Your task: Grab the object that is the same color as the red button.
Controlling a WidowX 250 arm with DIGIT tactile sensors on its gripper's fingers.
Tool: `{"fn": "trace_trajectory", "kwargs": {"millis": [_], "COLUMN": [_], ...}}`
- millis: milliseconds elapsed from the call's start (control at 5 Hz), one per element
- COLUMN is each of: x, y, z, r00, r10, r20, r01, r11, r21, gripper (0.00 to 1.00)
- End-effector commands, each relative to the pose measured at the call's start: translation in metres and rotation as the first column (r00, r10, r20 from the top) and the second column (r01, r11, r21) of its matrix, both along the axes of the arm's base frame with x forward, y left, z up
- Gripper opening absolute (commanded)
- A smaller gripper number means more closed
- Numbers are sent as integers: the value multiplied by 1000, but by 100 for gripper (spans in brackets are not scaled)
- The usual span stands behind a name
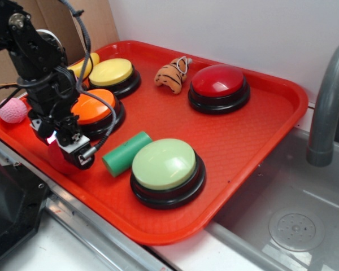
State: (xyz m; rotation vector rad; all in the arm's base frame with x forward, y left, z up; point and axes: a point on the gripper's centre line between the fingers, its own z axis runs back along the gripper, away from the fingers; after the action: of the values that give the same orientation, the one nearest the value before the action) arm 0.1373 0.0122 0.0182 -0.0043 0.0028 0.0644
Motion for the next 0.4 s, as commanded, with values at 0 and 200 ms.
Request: {"fn": "trace_trajectory", "kwargs": {"millis": [0,200], "x": [-6,-5], "y": [2,3], "z": [-6,-3], "r00": [993,993], "r10": [119,115], "r20": [-4,-5], "r01": [-119,-115], "r11": [993,993], "r21": [-22,-23], "gripper": [0,0]}}
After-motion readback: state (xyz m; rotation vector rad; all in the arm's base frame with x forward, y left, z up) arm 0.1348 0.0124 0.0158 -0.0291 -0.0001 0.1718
